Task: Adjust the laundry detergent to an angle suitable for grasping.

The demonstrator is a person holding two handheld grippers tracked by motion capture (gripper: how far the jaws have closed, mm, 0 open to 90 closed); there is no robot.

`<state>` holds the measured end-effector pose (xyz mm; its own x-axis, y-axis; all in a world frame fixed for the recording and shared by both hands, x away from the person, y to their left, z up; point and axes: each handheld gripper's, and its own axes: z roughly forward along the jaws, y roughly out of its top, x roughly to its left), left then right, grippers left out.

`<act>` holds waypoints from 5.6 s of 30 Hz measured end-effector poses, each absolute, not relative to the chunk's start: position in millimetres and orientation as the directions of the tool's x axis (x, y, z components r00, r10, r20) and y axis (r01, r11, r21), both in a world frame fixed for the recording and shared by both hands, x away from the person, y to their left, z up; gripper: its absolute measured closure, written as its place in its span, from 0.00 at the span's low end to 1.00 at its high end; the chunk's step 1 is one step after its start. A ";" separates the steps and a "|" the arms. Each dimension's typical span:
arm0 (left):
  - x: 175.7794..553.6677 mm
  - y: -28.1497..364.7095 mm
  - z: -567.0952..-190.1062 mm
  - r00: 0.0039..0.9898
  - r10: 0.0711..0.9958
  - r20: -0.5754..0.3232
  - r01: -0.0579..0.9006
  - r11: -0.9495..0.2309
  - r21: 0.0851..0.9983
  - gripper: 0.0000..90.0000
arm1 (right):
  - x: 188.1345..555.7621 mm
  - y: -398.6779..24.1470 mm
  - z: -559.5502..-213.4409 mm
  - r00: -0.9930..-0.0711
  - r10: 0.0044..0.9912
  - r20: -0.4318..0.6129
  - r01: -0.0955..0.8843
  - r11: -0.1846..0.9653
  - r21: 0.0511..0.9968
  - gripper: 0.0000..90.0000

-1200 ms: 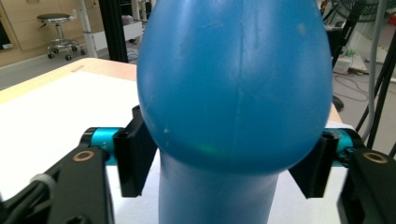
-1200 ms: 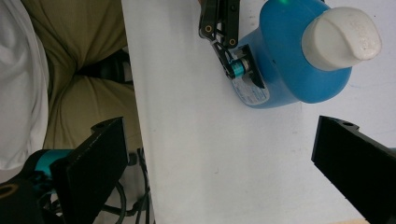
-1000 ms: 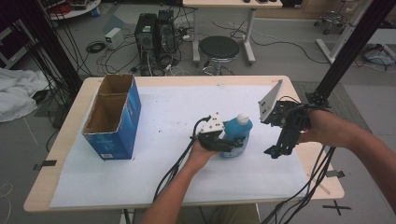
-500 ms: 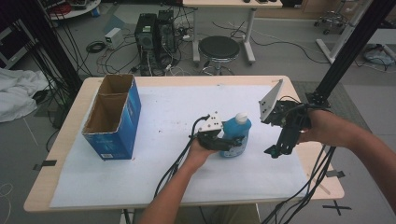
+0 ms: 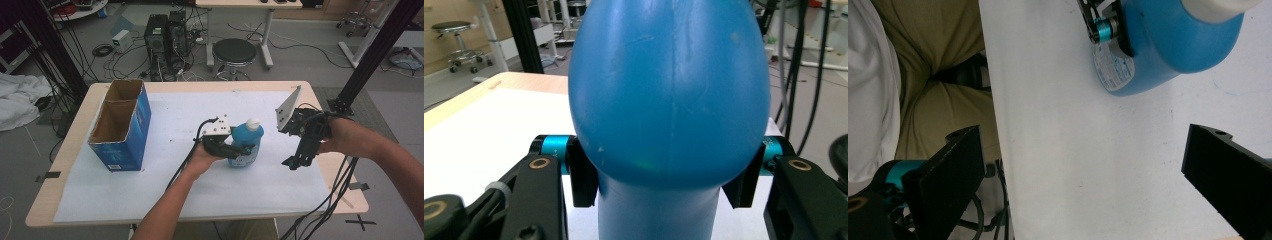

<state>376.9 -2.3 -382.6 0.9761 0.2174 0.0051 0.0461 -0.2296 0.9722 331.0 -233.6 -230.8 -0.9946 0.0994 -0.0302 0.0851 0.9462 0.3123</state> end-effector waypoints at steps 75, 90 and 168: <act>384.2 39.6 -395.5 0.996 0.005 -0.088 0.084 -0.341 0.936 0.37 | 334.2 -226.8 -236.3 -0.994 0.106 -0.022 0.094 0.944 0.317 0.03; 377.4 52.0 -387.7 0.993 0.084 -0.087 0.110 -0.335 0.936 0.23 | 332.8 -225.9 -236.4 -0.994 0.106 -0.023 0.094 0.945 0.314 0.03; 440.8 97.2 -237.0 0.948 0.282 0.147 0.211 -0.904 0.372 0.03 | 340.4 -230.4 -236.5 -0.994 0.108 -0.032 0.090 0.932 0.351 0.03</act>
